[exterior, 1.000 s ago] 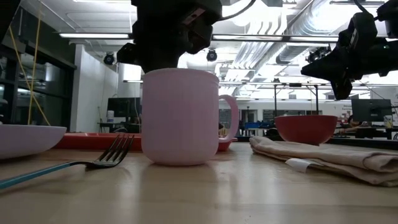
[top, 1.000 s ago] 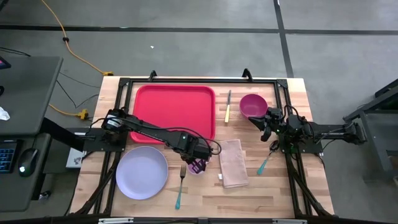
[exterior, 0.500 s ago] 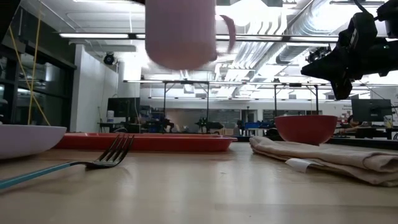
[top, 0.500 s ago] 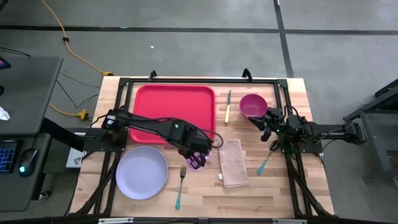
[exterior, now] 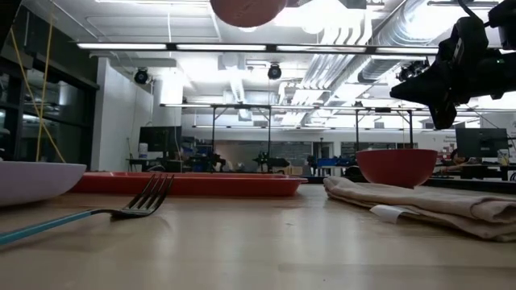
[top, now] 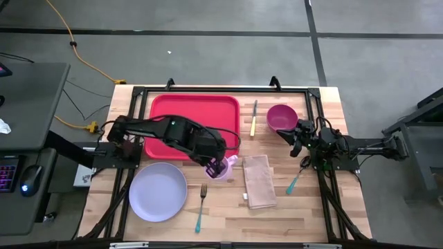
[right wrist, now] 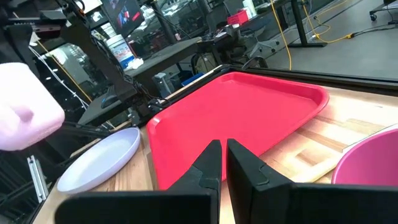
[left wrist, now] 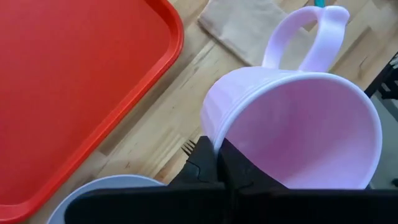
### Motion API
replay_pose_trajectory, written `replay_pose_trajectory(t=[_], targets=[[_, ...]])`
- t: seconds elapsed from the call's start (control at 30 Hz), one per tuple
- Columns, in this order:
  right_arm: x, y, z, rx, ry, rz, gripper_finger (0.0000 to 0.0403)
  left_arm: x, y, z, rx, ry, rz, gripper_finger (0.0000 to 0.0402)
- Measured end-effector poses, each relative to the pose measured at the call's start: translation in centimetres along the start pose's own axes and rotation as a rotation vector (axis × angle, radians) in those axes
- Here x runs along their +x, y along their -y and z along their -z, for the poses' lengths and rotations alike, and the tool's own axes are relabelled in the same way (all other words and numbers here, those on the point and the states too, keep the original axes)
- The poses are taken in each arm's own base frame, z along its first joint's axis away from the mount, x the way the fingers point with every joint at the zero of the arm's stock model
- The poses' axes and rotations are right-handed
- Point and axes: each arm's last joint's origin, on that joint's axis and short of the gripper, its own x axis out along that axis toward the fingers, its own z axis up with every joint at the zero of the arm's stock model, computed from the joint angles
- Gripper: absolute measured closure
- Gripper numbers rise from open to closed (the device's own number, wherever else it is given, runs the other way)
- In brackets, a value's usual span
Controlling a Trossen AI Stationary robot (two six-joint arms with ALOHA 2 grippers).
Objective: Set up tray
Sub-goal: Put the pink mug on the red tray
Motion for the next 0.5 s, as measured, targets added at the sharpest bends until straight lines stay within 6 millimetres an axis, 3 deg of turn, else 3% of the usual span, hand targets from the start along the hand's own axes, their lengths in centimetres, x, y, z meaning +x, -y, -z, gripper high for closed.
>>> replay_pose_trajectory(t=[0.23,0.5], targets=[[0.0,0.0,0.0,0.001,0.004,-0.001,0.0402,0.2,-1.9,-2.4,-0.006,0.022,-0.026,0.0389],[0.0,0.0,-0.1,0.008,0.008,-0.003,0.0402,0.6,-6.2,-6.9,-0.014,0.059,-0.090,0.0389]])
